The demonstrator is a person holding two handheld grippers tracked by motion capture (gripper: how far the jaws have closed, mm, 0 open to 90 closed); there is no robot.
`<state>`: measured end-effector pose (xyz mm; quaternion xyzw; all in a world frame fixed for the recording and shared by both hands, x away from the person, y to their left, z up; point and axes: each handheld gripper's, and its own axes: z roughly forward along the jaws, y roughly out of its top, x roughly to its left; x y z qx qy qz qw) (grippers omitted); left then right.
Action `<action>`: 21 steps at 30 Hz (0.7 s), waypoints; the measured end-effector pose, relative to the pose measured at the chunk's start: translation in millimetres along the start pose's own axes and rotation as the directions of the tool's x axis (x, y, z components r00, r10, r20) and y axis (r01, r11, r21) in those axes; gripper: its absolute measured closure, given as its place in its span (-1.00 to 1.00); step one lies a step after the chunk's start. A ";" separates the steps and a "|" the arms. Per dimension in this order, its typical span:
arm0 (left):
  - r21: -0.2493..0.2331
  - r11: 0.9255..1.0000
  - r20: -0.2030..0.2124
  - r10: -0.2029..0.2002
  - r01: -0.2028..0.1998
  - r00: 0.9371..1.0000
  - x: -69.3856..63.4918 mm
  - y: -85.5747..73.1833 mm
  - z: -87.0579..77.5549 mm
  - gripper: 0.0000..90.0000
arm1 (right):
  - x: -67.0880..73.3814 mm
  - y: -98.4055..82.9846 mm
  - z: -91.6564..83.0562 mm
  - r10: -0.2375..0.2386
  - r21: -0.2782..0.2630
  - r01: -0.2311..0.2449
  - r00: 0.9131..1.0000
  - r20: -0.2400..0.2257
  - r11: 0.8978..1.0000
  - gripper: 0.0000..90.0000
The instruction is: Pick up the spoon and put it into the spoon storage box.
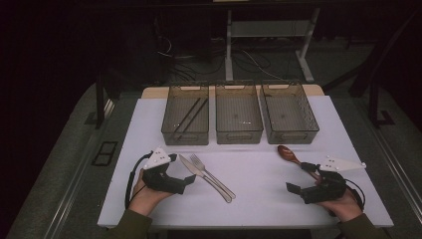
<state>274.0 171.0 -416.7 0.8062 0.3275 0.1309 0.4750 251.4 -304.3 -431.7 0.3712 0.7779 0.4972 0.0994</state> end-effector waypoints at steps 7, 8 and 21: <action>0.023 1.000 0.017 0.007 -0.007 1.000 -6.0 -4.1 2.4 -1.00 | -0.5 2.1 -1.0 -0.014 0.022 0.014 1.000 -0.002 1.000 -0.98; 0.023 1.000 0.018 0.011 -0.012 1.000 -6.4 -4.2 2.9 -1.00 | -0.8 2.8 -1.1 -0.012 0.028 0.012 1.000 -0.005 1.000 -0.98; 0.037 0.999 0.024 0.029 -0.030 0.999 -6.7 -5.9 6.0 -1.00 | -19.6 21.0 4.3 0.029 0.093 -0.033 0.999 0.046 0.995 -0.98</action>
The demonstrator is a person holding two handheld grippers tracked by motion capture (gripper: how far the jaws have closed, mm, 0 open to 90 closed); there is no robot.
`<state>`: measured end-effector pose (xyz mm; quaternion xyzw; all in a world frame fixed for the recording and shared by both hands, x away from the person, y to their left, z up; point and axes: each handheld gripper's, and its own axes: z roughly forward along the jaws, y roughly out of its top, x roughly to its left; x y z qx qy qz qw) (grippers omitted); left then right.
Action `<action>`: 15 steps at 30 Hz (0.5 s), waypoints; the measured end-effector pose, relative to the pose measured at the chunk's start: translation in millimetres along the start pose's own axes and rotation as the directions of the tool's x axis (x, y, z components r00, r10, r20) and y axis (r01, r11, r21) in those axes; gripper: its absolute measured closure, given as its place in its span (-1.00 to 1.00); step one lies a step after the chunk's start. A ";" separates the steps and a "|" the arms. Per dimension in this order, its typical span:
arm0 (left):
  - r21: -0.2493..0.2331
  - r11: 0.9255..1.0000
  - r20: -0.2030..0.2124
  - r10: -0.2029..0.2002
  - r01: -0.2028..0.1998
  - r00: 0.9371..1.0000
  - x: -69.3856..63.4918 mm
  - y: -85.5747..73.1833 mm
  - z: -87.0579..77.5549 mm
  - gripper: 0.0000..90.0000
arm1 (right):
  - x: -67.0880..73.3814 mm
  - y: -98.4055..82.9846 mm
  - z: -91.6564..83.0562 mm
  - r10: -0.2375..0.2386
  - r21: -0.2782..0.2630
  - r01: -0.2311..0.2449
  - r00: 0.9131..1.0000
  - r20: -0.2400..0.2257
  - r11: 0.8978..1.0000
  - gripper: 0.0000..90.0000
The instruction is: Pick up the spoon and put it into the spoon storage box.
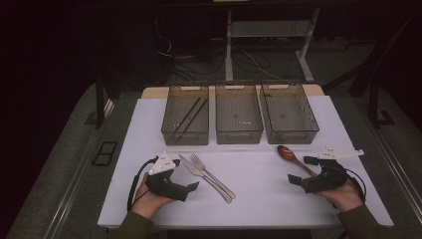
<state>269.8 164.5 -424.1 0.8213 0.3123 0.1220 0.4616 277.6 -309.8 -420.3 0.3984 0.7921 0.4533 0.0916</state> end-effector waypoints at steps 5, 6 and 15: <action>-0.003 1.000 0.006 -0.011 0.011 1.000 -0.7 -0.9 1.0 -1.00 | -11.3 8.6 3.3 0.018 0.004 -0.018 1.000 0.012 1.000 -0.88; 0.000 1.000 0.007 -0.004 0.004 1.000 -0.1 -0.6 0.7 -1.00 | -13.7 10.4 4.5 0.022 0.005 -0.022 1.000 0.015 1.000 -0.87; 0.002 1.000 0.012 -0.011 0.011 1.000 1.5 -1.5 2.0 -1.00 | -35.6 24.6 18.0 0.054 0.016 -0.055 0.998 0.039 0.998 -0.66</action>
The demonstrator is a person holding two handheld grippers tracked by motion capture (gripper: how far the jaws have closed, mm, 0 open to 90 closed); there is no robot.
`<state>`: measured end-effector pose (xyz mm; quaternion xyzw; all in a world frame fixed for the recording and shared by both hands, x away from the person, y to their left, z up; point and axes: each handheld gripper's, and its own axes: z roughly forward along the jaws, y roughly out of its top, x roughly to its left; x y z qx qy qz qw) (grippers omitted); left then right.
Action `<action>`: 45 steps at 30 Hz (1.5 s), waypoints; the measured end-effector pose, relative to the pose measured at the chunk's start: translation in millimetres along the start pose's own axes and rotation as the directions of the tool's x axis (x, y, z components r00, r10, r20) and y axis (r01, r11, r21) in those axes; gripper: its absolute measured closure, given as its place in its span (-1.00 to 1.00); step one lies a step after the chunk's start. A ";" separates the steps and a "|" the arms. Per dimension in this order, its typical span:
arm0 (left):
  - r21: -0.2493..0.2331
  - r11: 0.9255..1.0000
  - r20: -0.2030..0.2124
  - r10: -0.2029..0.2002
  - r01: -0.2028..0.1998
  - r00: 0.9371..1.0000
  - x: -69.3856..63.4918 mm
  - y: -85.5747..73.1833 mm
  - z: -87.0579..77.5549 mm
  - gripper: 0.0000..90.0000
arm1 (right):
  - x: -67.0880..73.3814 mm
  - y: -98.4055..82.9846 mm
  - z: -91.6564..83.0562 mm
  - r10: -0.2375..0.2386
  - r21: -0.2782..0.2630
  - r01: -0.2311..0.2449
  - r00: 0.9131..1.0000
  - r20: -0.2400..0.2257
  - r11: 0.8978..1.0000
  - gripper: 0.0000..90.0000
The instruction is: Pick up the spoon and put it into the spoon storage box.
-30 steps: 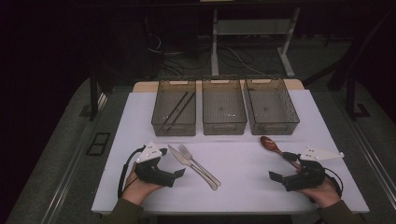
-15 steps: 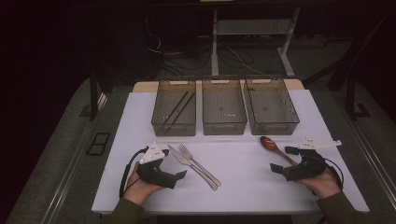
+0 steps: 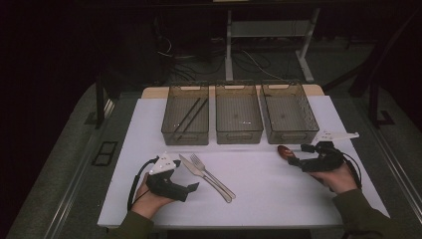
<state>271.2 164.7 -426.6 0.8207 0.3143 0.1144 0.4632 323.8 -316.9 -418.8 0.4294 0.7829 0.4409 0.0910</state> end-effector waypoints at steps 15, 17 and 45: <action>0.004 1.000 0.011 -0.006 0.006 1.000 1.0 -0.8 1.2 -1.00 | -19.5 11.0 27.6 0.018 0.084 -0.018 1.000 0.005 0.996 -0.34; 0.006 1.000 0.013 -0.005 0.005 1.000 1.3 -1.1 1.3 -1.00 | -20.9 12.2 29.2 0.018 0.083 -0.019 1.000 0.012 0.996 -0.30; 0.021 1.000 0.017 0.010 -0.010 1.000 1.9 -2.8 3.5 -1.00 | -21.6 3.5 43.0 -0.043 0.166 0.035 0.998 0.045 0.986 0.02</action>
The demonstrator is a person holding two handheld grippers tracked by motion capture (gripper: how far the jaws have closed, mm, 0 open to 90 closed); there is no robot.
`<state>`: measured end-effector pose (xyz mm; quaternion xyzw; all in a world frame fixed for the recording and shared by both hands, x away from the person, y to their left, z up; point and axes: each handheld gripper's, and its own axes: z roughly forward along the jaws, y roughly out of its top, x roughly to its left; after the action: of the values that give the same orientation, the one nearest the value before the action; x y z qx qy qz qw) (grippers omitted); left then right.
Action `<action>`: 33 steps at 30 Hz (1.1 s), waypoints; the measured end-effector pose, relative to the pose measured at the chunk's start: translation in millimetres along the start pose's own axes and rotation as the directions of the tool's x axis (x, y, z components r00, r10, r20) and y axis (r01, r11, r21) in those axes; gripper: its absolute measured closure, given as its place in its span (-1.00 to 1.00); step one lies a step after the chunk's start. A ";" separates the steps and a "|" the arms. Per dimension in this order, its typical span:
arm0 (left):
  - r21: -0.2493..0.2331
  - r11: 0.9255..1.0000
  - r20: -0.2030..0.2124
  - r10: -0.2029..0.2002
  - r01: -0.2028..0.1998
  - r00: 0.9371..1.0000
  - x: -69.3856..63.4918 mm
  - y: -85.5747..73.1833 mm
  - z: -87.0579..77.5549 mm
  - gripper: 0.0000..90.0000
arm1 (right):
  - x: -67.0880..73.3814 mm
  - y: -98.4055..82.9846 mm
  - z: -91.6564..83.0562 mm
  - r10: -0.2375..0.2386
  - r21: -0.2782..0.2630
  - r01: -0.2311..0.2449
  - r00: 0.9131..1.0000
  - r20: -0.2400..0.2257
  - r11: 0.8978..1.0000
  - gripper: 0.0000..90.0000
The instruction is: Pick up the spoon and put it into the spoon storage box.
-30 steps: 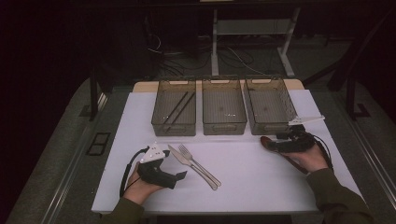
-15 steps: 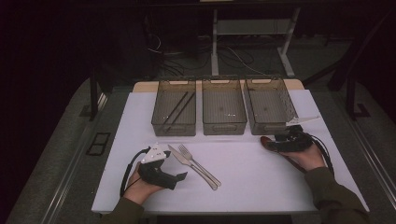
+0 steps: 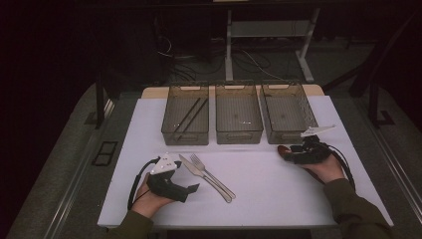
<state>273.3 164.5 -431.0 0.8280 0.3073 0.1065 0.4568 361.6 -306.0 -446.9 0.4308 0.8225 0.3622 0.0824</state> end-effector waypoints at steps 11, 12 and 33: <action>0.000 1.000 -0.001 -0.001 0.001 1.000 0.1 0.1 -0.1 -1.00 | 0.7 -0.2 0.5 -0.004 0.003 0.004 1.000 -0.005 1.000 0.11; 0.001 1.000 -0.001 -0.001 0.001 1.000 0.1 0.0 -0.1 -1.00 | 1.2 -0.2 0.7 -0.007 0.003 0.007 1.000 -0.005 1.000 0.12; -0.001 1.000 -0.004 -0.001 0.001 1.000 -0.5 0.2 -0.4 -1.00 | 9.0 0.4 1.9 -0.076 0.023 0.075 0.997 0.018 0.997 0.48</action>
<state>272.8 164.3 -430.6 0.8274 0.3085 0.1083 0.4566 357.2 -297.9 -446.4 0.4038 0.8414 0.3453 0.0990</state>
